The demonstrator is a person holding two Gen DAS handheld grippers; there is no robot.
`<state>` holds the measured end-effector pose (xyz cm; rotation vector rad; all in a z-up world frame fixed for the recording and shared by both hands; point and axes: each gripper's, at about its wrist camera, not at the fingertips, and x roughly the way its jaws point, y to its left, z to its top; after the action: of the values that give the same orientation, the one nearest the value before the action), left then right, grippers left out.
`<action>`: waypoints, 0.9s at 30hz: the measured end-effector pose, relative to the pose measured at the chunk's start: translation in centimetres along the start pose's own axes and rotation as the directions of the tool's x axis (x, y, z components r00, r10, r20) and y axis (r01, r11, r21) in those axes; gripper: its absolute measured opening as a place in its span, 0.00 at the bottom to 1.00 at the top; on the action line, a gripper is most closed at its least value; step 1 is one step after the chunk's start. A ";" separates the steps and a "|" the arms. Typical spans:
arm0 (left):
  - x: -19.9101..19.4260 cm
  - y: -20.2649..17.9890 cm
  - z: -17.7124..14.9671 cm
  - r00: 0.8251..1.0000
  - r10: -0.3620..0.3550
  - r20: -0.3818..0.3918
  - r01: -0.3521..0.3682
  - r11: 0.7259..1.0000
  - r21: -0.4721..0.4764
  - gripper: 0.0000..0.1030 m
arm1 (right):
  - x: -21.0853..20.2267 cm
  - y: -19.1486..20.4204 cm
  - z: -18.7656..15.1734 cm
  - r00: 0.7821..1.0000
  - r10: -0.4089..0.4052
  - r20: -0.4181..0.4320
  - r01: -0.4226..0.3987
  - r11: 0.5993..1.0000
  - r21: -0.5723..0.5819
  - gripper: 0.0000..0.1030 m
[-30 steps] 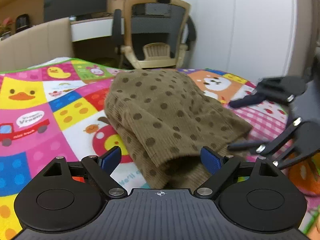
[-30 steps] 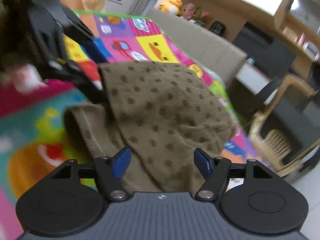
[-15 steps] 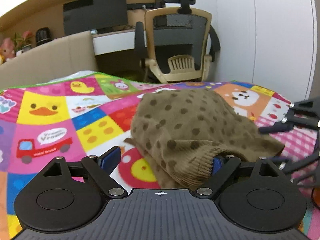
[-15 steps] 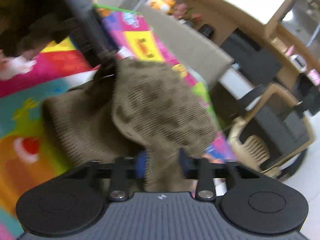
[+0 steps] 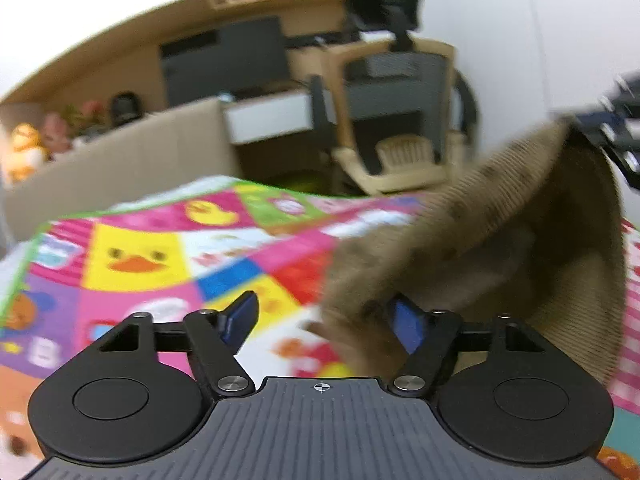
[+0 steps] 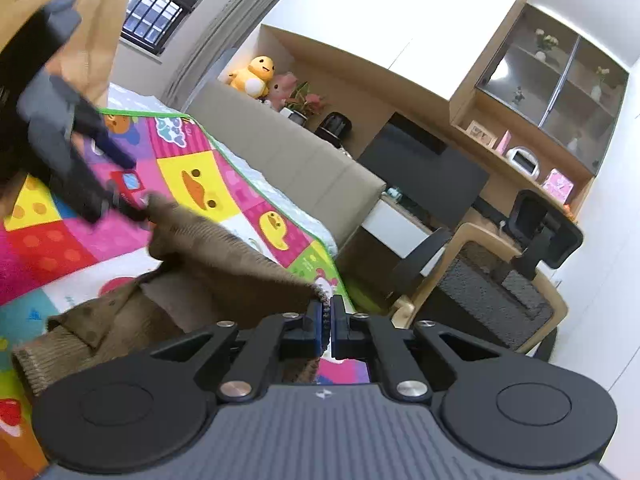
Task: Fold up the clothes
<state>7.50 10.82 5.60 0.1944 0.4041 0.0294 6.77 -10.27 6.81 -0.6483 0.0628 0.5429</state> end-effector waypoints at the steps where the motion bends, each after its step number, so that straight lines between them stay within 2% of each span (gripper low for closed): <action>1: -0.7 0.9 0.2 1.000 0.021 0.011 -0.021 1.000 -0.008 0.74 | -0.4 0.3 -0.2 1.000 0.024 -0.005 -0.024 1.000 0.001 0.03; 3: -2.2 2.5 0.1 0.999 0.030 0.021 -0.029 0.999 -0.025 0.74 | -1.4 1.2 -1.0 0.997 0.077 -0.030 -0.078 0.997 -0.004 0.03; 4: -3.0 3.3 -0.1 1.000 0.001 0.019 0.000 0.999 -0.042 0.75 | -1.7 1.7 -1.7 0.991 0.117 -0.060 -0.117 0.993 -0.003 0.03; 6: -4.2 4.8 -0.4 0.995 -0.099 0.012 0.100 0.990 -0.101 0.86 | -1.8 3.2 -3.5 0.973 0.189 -0.136 -0.192 0.981 -0.012 0.03; 9: -4.7 6.3 -0.2 0.964 -0.266 0.026 0.264 0.936 -0.233 0.89 | -1.5 4.6 -6.2 0.936 0.246 -0.251 -0.261 0.965 -0.027 0.05; 11: -3.9 6.2 0.7 0.939 -0.340 0.050 0.340 0.896 -0.286 0.89 | -1.7 3.8 -6.9 0.925 0.264 -0.274 -0.271 0.962 0.013 0.16; 13: -2.5 5.3 1.9 0.906 -0.418 0.075 0.420 0.857 -0.299 0.89 | -2.7 1.3 -6.4 0.921 0.314 -0.231 -0.290 0.948 0.134 0.55; 14: -1.6 4.6 2.3 0.889 -0.451 0.082 0.454 0.840 -0.298 0.89 | -3.1 0.0 -6.1 0.920 0.336 -0.200 -0.298 0.934 0.199 0.61; 15: -0.6 3.8 2.7 0.875 -0.478 0.084 0.480 0.826 -0.297 0.89 | -2.9 -1.2 -5.7 0.923 0.343 -0.172 -0.295 0.922 0.252 0.66; 17: 1.7 2.0 2.9 0.847 -0.527 0.071 0.520 0.794 -0.313 0.90 | -2.5 -3.7 -4.8 0.929 0.351 -0.114 -0.292 0.888 0.356 0.67; 19: 4.5 0.8 2.6 0.828 -0.560 0.032 0.532 0.767 -0.360 0.90 | -0.6 -5.5 -4.3 0.932 0.353 -0.084 -0.280 0.847 0.453 0.67; 21: 7.4 0.6 2.0 0.821 -0.570 -0.036 0.497 0.745 -0.444 0.90 | 3.1 -6.9 -4.2 0.932 0.350 -0.091 -0.244 0.794 0.557 0.67; 23: 10.0 1.2 1.3 0.803 -0.592 -0.069 0.471 0.701 -0.536 0.90 | 7.6 -8.0 -4.8 0.926 0.354 -0.128 -0.197 0.747 0.635 0.67; 24: 10.8 1.6 1.1 0.793 -0.606 -0.065 0.474 0.680 -0.560 0.90 | 10.2 -8.1 -5.2 0.922 0.347 -0.169 -0.166 0.752 0.638 0.67; 25: 11.3 1.7 1.1 0.785 -0.617 -0.061 0.482 0.669 -0.566 0.90 | 12.8 -7.8 -5.7 0.919 0.319 -0.230 -0.120 0.783 0.610 0.67; 26: 11.7 1.7 1.3 0.782 -0.620 -0.068 0.484 0.672 -0.560 0.90 | 15.3 -7.4 -6.1 0.910 0.290 -0.297 -0.072 0.815 0.575 0.67; 27: 11.9 1.5 1.4 0.783 -0.616 -0.087 0.480 0.688 -0.544 0.90 | 17.8 -7.0 -6.8 0.888 0.264 -0.375 -0.026 0.845 0.533 0.67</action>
<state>19.00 12.82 2.57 -0.4642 0.6998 -0.4502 26.30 -10.66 1.35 -0.2208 0.6738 0.4925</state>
